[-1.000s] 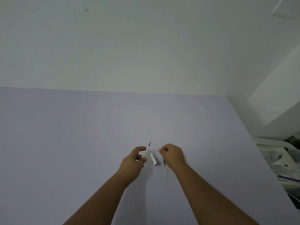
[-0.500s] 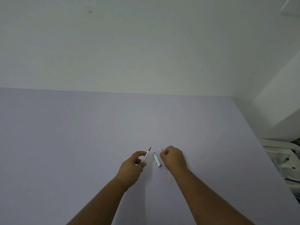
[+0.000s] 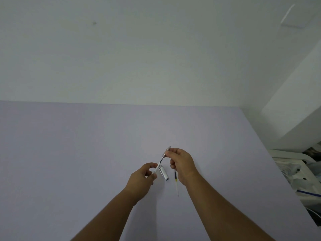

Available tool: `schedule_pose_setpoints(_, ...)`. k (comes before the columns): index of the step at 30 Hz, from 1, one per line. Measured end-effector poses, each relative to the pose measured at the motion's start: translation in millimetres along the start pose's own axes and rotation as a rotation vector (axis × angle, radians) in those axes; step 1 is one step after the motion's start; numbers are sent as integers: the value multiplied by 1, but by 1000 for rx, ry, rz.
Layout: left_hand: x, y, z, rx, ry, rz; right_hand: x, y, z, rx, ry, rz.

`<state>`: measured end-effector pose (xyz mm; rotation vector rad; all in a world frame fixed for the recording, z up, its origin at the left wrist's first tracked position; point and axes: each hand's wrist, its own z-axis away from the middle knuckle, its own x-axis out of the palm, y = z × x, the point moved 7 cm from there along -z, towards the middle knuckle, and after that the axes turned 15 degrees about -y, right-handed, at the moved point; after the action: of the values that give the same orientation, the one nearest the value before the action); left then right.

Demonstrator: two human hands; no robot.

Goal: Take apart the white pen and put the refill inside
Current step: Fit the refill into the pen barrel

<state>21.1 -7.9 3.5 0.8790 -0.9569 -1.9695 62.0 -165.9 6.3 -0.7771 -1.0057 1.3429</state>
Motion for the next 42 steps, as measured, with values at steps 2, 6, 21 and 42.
schedule_pose_setpoints(2, 1, 1, 1, 3, -1, 12, 1, 1, 2, 4, -11, 38)
schedule_pose_setpoints(6, 0, 3, 3, 4, 3, 15, 2, 1, 4, -20, -7, 48)
schedule_pose_setpoints(21, -3, 17, 6, 36, 47, 78, 16, 0, 10, -20, -141, 147)
schedule_pose_setpoints(42, -14, 47, 16, 126, 189, -81, 22, -13, 12, 23, -206, 150)
